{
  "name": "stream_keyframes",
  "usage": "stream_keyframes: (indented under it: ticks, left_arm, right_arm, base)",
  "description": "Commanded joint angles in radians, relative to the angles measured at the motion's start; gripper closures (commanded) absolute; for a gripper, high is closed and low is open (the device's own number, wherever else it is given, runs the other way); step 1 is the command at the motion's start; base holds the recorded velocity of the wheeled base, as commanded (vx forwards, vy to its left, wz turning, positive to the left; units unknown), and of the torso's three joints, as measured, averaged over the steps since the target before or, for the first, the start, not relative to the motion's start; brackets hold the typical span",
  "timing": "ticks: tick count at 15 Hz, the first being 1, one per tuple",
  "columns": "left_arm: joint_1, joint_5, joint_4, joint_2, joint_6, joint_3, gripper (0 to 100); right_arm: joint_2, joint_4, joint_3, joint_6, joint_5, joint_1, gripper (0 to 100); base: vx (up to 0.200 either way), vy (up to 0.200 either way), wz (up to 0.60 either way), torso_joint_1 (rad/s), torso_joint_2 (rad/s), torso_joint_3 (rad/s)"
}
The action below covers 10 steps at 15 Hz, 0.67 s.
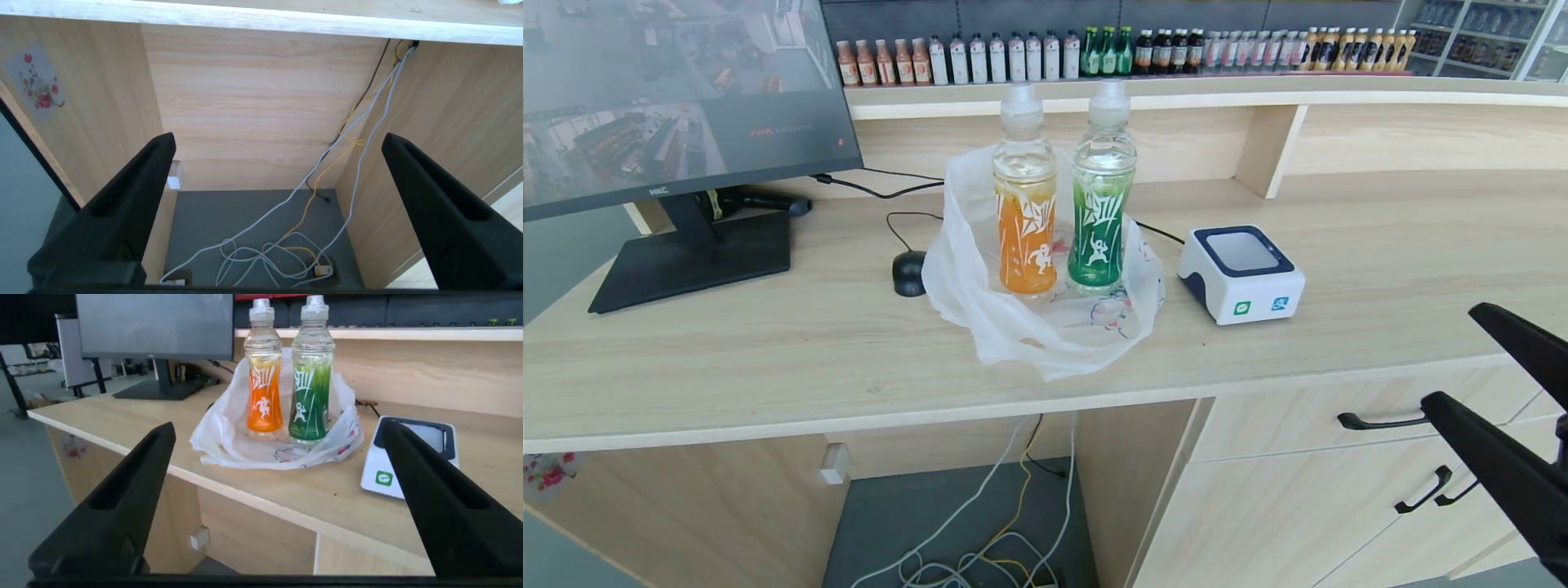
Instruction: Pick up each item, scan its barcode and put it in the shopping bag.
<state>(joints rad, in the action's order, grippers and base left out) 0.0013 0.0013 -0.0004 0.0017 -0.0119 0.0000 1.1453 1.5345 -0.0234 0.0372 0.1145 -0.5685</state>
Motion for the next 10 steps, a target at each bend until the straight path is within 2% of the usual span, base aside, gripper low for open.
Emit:
stream_keyframes:
  ticks: [1,5,6,7,9,10]
  left_arm:
    - [0.0,0.0,-0.001,0.0,0.0,0.0,0]
    - [0.0,0.0,0.0,0.0,0.0,0.0,0]
    - [0.0,0.0,0.0,0.0,0.0,0.0,0]
    - [0.0,0.0,-0.001,0.001,0.0,0.0,0]
    - [0.0,0.0,0.0,0.001,0.0,0.0,0]
    - [0.0,0.0,0.0,0.0,0.0,0.0,0]
  right_arm:
    - [-0.197,-0.151,0.023,0.003,-0.001,-0.004,0]
    - [-0.489,-0.622,0.023,0.026,-0.001,-0.004,0]
    - [-0.673,-0.889,0.023,0.052,-0.001,-0.004,0]
    - [-0.797,-1.073,0.023,0.056,-0.001,-0.004,0]
    - [-0.963,-1.291,0.023,0.056,-0.001,-0.004,0]
    - [-1.012,-1.353,0.023,0.058,-0.001,-0.002,0]
  base:
    - [0.0,0.0,0.0,0.0,0.0,0.0]
    - [0.0,0.0,0.0,0.0,0.0,0.0]
    - [0.0,0.0,0.0,0.0,0.0,0.0]
    - [0.0,0.0,0.0,0.0,0.0,0.0]
    - [0.0,0.0,0.0,0.0,0.0,0.0]
    - [0.0,0.0,0.0,0.0,0.0,0.0]
